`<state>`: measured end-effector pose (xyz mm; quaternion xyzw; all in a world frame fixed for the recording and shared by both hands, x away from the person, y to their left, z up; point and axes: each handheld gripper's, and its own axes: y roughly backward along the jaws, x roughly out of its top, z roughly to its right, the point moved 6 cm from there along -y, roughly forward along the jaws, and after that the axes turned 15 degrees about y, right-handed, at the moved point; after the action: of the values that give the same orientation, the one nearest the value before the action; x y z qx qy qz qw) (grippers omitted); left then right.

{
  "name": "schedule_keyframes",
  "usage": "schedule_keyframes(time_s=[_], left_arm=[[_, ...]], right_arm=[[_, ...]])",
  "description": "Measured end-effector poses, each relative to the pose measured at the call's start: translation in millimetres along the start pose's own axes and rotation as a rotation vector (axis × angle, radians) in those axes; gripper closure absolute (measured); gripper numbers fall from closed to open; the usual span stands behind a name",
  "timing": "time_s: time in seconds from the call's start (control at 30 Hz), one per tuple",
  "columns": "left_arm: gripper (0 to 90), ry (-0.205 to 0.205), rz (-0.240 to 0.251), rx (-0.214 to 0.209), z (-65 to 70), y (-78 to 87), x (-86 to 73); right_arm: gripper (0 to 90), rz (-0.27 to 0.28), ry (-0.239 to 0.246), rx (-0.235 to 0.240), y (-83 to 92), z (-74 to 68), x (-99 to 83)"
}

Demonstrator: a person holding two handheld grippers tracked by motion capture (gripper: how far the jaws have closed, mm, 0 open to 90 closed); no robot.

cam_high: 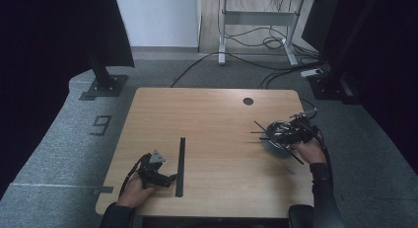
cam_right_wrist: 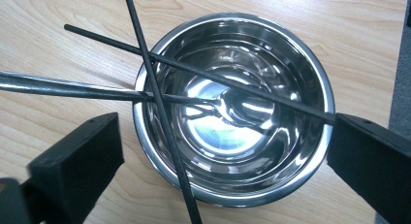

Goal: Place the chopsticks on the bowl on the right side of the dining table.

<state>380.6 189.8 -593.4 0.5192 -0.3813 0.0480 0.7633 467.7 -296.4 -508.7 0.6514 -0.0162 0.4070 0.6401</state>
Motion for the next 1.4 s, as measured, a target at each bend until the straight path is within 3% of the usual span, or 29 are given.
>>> schedule_keyframes(time_s=[0.17,0.27,0.6,1.1,1.4], left_arm=[[0.0,0.0,-0.001,0.0,0.0,0.1,-0.1],[0.0,-0.001,-0.001,0.0,-0.1,0.0,0.0],[0.0,0.001,0.0,0.002,0.1,-0.2,0.1],[0.0,0.001,0.0,0.002,0.1,-0.2,0.1],[0.0,0.001,0.0,0.002,0.2,-0.2,0.1]], right_arm=[[0.0,0.051,-0.024,0.003,-2.4,-4.3,-7.1],[0.0,0.089,-0.029,-0.026,-5.9,-5.9,-11.5],[2.3,0.092,-0.051,-0.06,-7.5,-0.7,-23.3],[6.3,0.044,-0.056,-0.055,-12.5,9.6,-42.8],[7.5,0.046,-0.097,-0.102,-12.1,23.0,-50.4]])
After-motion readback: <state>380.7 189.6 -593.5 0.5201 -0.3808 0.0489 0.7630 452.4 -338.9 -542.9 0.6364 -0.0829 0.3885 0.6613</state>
